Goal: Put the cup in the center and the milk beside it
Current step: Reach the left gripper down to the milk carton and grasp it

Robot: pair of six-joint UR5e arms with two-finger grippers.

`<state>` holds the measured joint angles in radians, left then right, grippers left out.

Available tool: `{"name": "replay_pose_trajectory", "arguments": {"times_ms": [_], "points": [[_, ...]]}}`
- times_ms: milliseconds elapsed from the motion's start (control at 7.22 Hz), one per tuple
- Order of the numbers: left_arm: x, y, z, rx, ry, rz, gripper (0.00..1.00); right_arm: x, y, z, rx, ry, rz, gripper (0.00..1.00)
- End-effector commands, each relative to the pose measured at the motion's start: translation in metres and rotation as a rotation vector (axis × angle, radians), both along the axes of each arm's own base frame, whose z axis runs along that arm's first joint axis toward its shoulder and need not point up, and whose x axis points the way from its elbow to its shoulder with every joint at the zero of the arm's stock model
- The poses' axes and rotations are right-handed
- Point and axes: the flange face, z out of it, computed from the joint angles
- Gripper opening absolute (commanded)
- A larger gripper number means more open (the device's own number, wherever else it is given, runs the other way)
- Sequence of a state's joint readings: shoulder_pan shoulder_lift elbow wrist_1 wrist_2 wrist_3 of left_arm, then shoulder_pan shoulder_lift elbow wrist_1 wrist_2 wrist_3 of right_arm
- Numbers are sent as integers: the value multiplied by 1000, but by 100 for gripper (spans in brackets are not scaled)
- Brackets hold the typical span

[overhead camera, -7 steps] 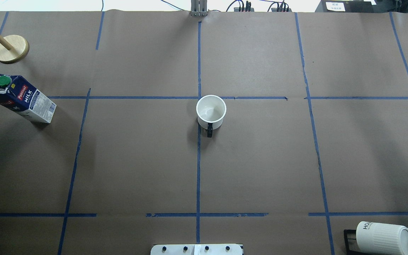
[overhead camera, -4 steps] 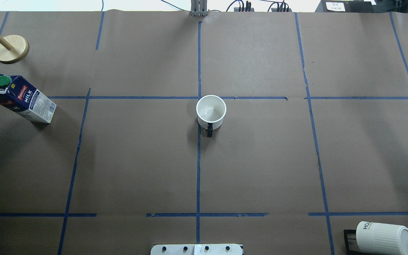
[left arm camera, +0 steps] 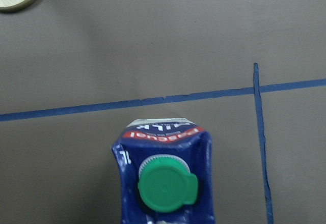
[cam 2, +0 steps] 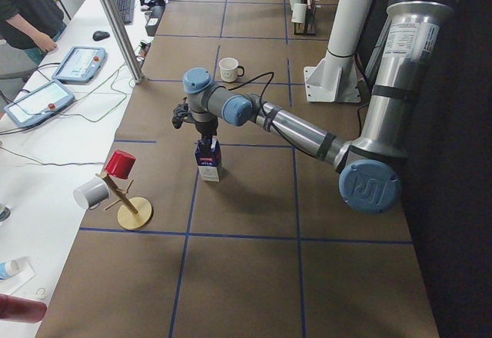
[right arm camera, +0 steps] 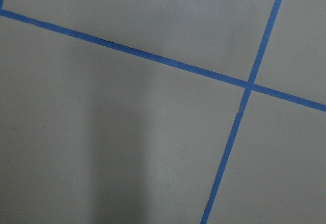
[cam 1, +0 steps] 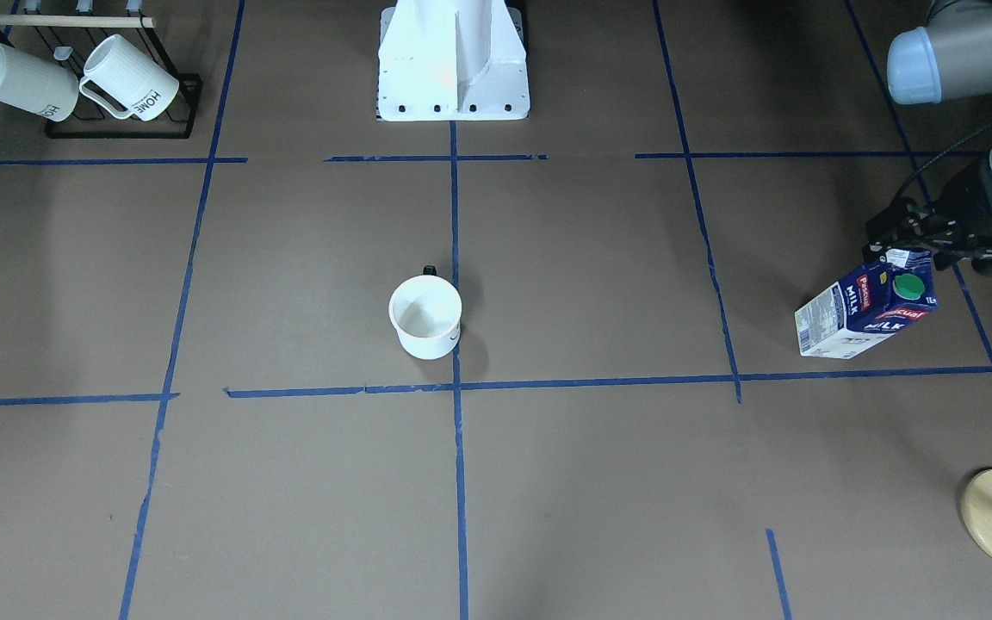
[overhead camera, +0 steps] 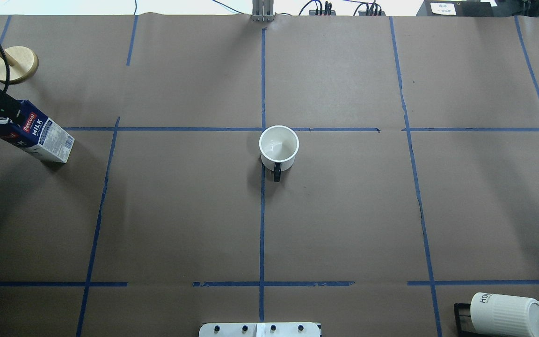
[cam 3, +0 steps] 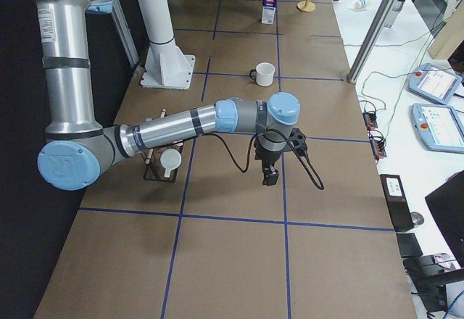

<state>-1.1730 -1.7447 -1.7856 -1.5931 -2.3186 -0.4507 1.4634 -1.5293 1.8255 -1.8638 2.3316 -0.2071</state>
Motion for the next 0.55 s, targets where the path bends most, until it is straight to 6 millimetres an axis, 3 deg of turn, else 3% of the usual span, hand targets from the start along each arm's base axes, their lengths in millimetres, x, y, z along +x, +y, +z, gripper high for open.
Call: {"name": "replay_pose_trajectory", "arguments": {"times_ms": [0, 277, 415], "points": [[6, -11, 11, -5, -2, 1, 100, 0, 0, 0, 0, 0, 0, 100], [15, -11, 13, 3, -13, 17, 94, 0, 1, 1, -1, 0, -1, 100], [18, -13, 10, 7, -13, 21, 64, 0, 1, 1, -1, 0, -1, 100]]}}
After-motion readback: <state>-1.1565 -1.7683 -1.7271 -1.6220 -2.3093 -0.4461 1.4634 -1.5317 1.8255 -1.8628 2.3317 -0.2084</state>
